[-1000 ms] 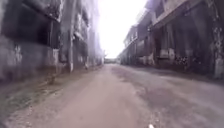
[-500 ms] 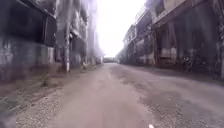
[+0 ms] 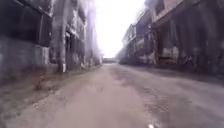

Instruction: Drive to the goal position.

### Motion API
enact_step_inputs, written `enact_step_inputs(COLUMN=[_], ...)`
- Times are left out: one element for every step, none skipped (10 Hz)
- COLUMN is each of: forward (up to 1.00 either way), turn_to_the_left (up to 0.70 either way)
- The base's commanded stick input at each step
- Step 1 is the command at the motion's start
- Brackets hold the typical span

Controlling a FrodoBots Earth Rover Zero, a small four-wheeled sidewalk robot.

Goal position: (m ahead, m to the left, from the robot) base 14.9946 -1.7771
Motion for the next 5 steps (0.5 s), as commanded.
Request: enact_step_inputs(forward=[0.5, 0.5, 0.5, 0.5, 0.5], turn_to_the_left=[0.0, 0.0, 0.0, 0.0, 0.0])
